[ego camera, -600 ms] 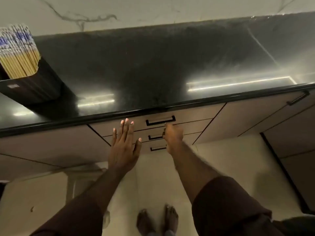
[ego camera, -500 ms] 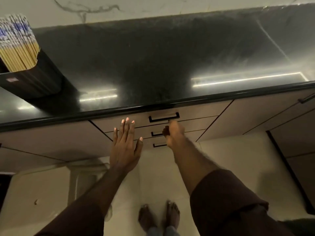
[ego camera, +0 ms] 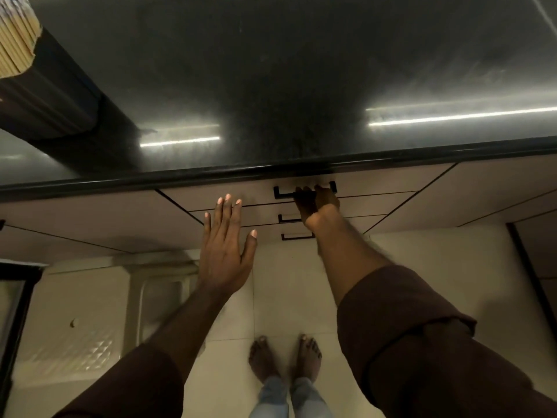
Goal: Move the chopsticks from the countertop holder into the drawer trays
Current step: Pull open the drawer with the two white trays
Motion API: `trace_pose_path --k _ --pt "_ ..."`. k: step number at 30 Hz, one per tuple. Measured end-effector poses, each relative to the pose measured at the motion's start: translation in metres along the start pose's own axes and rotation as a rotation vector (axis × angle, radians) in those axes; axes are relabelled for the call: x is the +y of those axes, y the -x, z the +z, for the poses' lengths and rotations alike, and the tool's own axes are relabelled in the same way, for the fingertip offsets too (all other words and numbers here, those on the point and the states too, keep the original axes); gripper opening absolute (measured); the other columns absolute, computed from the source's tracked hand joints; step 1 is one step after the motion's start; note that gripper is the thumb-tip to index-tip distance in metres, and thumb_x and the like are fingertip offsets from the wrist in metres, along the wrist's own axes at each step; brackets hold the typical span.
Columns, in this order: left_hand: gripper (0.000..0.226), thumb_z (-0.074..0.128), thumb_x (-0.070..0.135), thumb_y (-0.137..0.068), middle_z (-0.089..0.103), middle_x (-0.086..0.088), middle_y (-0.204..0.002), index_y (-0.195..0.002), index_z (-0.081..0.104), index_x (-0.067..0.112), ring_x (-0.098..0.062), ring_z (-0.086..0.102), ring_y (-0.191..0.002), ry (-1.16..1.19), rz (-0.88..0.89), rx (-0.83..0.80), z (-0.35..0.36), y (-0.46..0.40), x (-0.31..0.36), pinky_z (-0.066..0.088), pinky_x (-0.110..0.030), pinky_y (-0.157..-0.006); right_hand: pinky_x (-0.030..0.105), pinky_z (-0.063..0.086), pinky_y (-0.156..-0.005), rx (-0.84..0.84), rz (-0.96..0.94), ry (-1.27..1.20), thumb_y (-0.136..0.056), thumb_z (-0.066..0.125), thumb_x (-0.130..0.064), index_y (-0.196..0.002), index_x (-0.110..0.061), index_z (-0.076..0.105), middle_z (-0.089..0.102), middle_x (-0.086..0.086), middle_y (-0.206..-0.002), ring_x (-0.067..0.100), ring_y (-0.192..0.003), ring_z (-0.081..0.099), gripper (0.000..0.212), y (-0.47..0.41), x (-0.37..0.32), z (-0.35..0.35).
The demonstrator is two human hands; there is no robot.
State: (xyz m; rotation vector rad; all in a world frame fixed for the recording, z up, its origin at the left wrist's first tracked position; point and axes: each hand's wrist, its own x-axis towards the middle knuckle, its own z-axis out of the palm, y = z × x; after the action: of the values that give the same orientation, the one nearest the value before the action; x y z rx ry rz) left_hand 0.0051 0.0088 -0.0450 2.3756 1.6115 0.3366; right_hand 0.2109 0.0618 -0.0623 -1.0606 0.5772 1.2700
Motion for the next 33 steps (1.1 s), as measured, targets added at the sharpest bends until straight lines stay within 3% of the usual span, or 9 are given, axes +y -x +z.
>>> trace_pose_path --k 2,5,9,14,17,20,25,29,33 --pt "0.068 0.028 0.044 -0.099 0.003 -0.003 -0.162 -0.154 0.012 0.009 -0.018 0.001 -0.151 0.001 0.008 0.003 0.002 -0.002 0.003 0.006 -0.041 -0.123 0.045 0.051 -0.098 -0.02 0.026 -0.016 -0.098 0.052 -0.009 -0.101 -0.003 0.059 0.062 0.016 -0.09 0.031 -0.094 0.063 0.009 0.0 -0.001 -0.001" --pt "0.068 0.029 0.044 -0.099 0.005 -0.005 -0.162 -0.155 0.014 0.009 -0.017 0.001 -0.151 -0.008 0.021 0.004 0.005 -0.004 0.01 0.004 -0.041 -0.123 0.044 0.051 -0.099 -0.036 0.036 -0.022 -0.099 0.05 -0.009 -0.097 -0.005 0.059 0.061 0.015 -0.086 0.029 -0.093 0.062 0.01 0.001 -0.001 -0.004" --pt "0.065 0.034 0.039 -0.099 0.017 -0.013 -0.162 -0.153 0.021 0.005 -0.023 0.01 -0.151 -0.013 0.06 0.046 0.004 -0.005 0.015 0.009 -0.045 -0.123 0.044 0.056 -0.089 -0.036 0.01 0.028 -0.1 0.05 -0.01 -0.107 -0.006 0.057 0.061 0.012 -0.081 0.025 -0.076 0.063 0.011 0.001 0.008 -0.017" --pt "0.063 0.037 0.036 -0.099 0.02 -0.013 -0.16 -0.152 0.025 0.004 -0.025 0.014 -0.151 -0.022 0.105 0.09 0.002 0.002 0.019 0.007 -0.042 -0.124 0.047 0.052 -0.097 -0.048 -0.009 0.038 -0.098 0.049 -0.003 -0.109 -0.006 0.053 0.058 0.012 -0.083 0.022 -0.075 0.059 0.013 0.008 0.013 -0.033" --pt "0.063 0.035 0.038 -0.099 0.017 -0.01 -0.16 -0.152 0.023 0.005 -0.022 0.011 -0.151 -0.028 0.079 0.081 0.003 0.011 0.02 0.004 -0.04 -0.124 0.047 0.053 -0.096 -0.028 -0.028 0.053 -0.097 0.05 -0.003 -0.124 -0.005 0.051 0.058 0.013 -0.086 0.023 -0.077 0.059 0.027 0.008 0.015 -0.035" --pt "0.064 0.034 0.039 -0.099 0.016 -0.009 -0.16 -0.152 0.023 0.005 -0.022 0.012 -0.151 -0.027 0.057 0.072 0.003 0.021 0.018 0.01 -0.046 -0.122 0.045 0.055 -0.091 -0.01 -0.042 0.059 -0.098 0.05 -0.006 -0.129 -0.004 0.049 0.058 0.013 -0.084 0.024 -0.077 0.059 0.031 0.006 0.017 -0.036" --pt "0.064 0.036 0.037 -0.099 0.018 -0.013 -0.161 -0.152 0.022 0.005 -0.023 0.011 -0.151 -0.037 0.051 0.084 -0.002 0.032 0.01 0.009 -0.045 -0.123 0.043 0.058 -0.078 0.003 -0.05 0.07 -0.099 0.048 -0.004 -0.113 -0.007 0.052 0.057 0.012 -0.078 0.023 -0.068 0.057 0.015 0.015 0.026 -0.055" --pt "0.064 0.037 0.037 -0.099 0.019 -0.013 -0.162 -0.153 0.023 0.006 -0.024 0.012 -0.151 -0.047 0.053 0.076 -0.008 0.041 0.013 0.011 -0.047 -0.123 0.048 0.056 -0.085 0.002 -0.046 0.084 -0.096 0.047 0.005 -0.096 -0.008 0.053 0.056 0.012 -0.078 0.024 -0.069 0.056 0.014 0.032 0.039 -0.092" --pt "0.063 0.039 0.036 -0.098 0.024 -0.016 -0.16 -0.152 0.027 0.005 -0.028 0.018 -0.15 -0.04 0.112 0.084 -0.013 0.062 0.024 0.014 -0.049 -0.122 0.048 0.057 -0.085 0.016 -0.049 0.092 -0.096 0.048 0.003 -0.094 -0.007 0.055 0.059 0.012 -0.077 0.024 -0.067 0.059 0.012 0.056 0.051 -0.129"
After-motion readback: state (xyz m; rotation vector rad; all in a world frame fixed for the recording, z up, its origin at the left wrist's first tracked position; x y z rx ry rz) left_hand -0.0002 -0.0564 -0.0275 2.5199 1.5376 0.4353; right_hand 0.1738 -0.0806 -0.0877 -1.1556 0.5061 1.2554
